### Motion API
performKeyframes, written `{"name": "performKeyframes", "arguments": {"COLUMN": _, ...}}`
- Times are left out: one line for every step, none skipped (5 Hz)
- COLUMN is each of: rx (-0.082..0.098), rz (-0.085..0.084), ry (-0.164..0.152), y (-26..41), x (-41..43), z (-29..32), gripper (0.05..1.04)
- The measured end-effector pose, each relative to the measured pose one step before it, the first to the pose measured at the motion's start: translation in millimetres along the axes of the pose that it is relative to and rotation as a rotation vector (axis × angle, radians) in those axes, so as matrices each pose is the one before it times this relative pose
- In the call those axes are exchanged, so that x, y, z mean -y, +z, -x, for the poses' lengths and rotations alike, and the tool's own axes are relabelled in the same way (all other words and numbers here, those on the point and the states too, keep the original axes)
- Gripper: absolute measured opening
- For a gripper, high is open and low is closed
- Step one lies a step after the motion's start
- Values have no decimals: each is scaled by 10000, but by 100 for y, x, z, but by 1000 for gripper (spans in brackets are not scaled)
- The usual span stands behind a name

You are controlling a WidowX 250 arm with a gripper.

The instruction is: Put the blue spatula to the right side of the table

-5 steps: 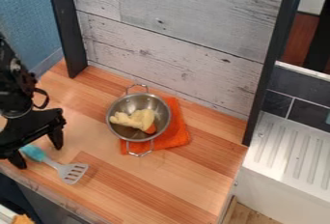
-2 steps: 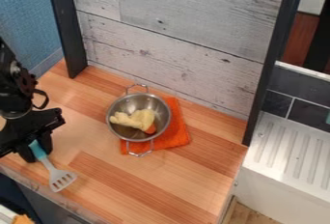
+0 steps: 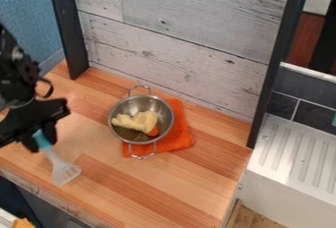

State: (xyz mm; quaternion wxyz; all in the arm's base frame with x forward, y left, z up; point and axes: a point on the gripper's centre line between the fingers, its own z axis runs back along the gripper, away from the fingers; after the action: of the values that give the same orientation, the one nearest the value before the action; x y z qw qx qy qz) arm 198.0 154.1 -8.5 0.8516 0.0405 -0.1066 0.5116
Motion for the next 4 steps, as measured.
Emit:
{"name": "performKeyframes", "arguments": {"rx": 737, "rz": 686, "ry": -1006, "y": 2674, "x": 2889, "z": 60, "gripper": 325}}
{"name": "performKeyframes", "arguments": {"rx": 304, "rz": 760, "ry": -1283, "y": 2261, "x": 4302, "z": 1329, "gripper": 325}}
{"name": "performKeyframes", "arguments": {"rx": -33, "rz": 554, "ry": -934, "y": 812, "x": 3960, "z": 1100, "gripper": 325}}
{"name": "performKeyframes", "arguments": {"rx": -300, "rz": 631, "ry": -1367, "y": -100, "x": 3680, "z": 2045, "gripper": 325}}
